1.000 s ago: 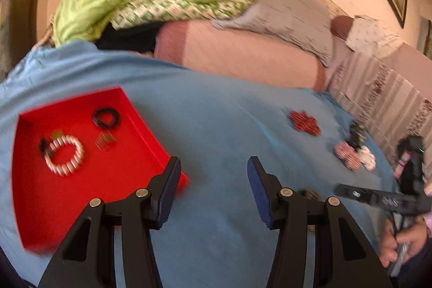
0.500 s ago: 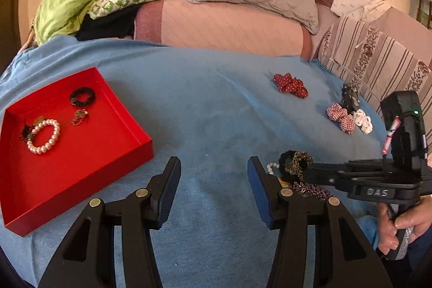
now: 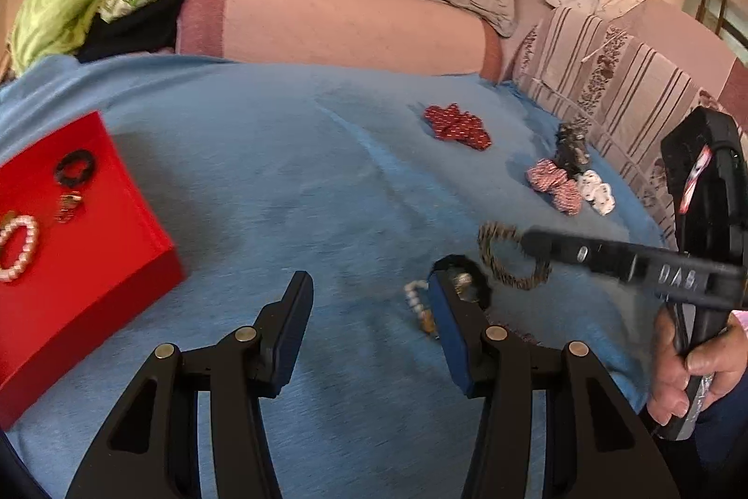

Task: Organize jewelry
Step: 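Grasp the leopard-print scrunchie with right tool while left grasps black beaded bracelet, then carry the black beaded bracelet toward the red tray with the left tool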

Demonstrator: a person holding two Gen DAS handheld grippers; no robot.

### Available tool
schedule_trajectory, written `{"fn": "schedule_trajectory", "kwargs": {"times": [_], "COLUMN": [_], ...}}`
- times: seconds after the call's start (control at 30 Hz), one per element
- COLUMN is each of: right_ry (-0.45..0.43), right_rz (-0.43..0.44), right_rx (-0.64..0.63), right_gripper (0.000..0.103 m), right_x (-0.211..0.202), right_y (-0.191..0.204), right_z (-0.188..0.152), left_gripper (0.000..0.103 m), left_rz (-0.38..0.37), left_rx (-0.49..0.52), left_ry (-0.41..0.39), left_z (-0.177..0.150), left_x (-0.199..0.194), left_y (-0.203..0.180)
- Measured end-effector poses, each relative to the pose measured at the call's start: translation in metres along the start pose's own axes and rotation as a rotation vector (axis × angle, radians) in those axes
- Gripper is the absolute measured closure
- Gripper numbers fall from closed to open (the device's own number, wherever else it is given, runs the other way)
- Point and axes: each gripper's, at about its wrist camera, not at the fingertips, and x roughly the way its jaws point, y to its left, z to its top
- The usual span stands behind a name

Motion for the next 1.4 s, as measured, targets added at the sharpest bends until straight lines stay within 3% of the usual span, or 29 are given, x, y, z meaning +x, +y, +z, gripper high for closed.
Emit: {"fn": "schedule_trajectory", "kwargs": {"times": [0.13,0.3,0.5,0.6,0.67,0.8,0.97,1.13,1.4], "right_ry": [-0.071,-0.092,-0.100,-0.102,-0.101,-0.096,-0.110,-0.122,-0.104], "right_rz": [0.018,0.034,0.056,0.067,0.068,0.067,0.063,0.062,0.049], "right_rx": [0.077,0.102,0.115,0.120,0.121,0.111,0.109,0.073,0.025], "right_gripper": [0.089,0.089,0.089,0.089,0.089,0.089,0.089,0.089,0.089], "right_x": [-0.016,-0.023,-0.026,-0.027,-0.027,-0.026,-0.027,-0.026,-0.013], "right_y": [-0.015,-0.019,-0.021,-0.022,-0.023,-0.020,-0.018,-0.009,0.009], "right_z": [0.006,0.009,0.013,0.014,0.014,0.013,0.013,0.014,0.011], "left_gripper": [0.058,0.086,0.087,0.087,0.087,0.096,0.097,0.097,0.097], "left_rz": [-0.044,-0.013,-0.045,-0.025,-0.007,0.050,0.040,0.079,0.112], "left_rx": [0.011,0.093,0.128,0.146,0.154,0.210,0.170,0.147,0.109], "left_ry": [0.042,0.124,0.190,0.194,0.185,0.138,-0.012,-0.173,-0.164], "left_z": [0.008,0.012,0.007,0.004,0.004,-0.001,0.010,0.018,0.018], "left_x": [0.018,0.050,0.074,0.079,0.082,0.079,0.033,-0.023,-0.020], "left_y": [-0.017,-0.039,-0.043,-0.046,-0.046,-0.052,-0.048,-0.041,-0.010]}}
